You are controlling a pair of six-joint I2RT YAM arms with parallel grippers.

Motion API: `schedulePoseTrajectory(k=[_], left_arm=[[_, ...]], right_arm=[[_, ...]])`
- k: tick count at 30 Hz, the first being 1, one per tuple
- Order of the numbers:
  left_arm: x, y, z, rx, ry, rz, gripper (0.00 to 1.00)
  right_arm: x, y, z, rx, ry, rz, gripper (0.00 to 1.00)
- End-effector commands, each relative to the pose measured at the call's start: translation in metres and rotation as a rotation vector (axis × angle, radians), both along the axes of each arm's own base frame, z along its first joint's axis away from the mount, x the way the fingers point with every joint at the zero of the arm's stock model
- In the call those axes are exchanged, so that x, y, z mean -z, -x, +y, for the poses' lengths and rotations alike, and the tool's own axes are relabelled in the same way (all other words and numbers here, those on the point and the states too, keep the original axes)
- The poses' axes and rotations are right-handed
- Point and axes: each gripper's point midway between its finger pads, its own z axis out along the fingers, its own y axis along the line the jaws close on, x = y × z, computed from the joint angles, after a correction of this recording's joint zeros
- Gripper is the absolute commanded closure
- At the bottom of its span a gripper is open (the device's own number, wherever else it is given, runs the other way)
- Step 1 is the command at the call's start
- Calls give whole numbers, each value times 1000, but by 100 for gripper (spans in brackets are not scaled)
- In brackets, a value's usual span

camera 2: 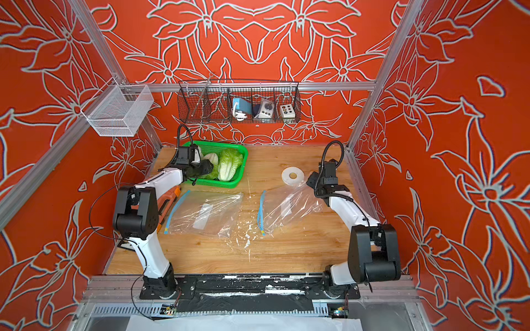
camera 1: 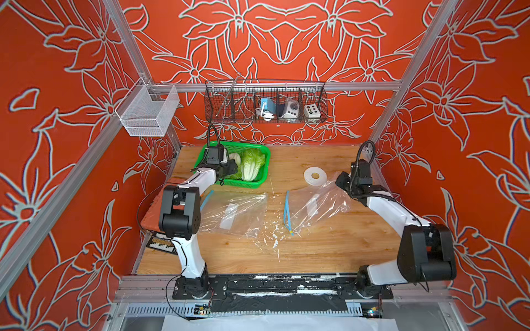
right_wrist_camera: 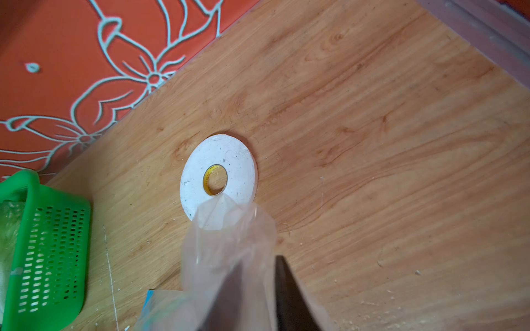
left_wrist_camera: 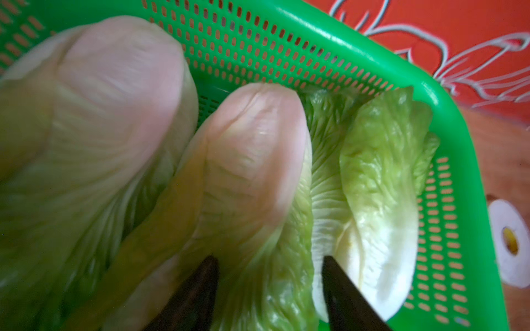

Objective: Open the zip-top bag and take out the chinese cabbages
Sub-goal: Place the zipper food storage bag at the center of the board, then reset both arms

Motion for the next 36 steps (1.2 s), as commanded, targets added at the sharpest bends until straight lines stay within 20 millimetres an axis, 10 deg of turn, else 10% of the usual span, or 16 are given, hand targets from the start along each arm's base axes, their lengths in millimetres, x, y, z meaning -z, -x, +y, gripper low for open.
schedulePoseTrajectory(k=[1,11,23,36], left_arm=[[-47,7,5,-43,11,-165,26],[-84,86,-10,-52,-125,-445,1],[-44,161,7,-70,-241,-588,1],[-19,177,25,-44,-351,-645,2]], right_arm=[[-14,4,-12,4,102,-12,30],[-44,36,-42,10,354,-136,7],[-24,42,-73,117,563,-274,2],[-12,55,-92,174,653,-217,2]])
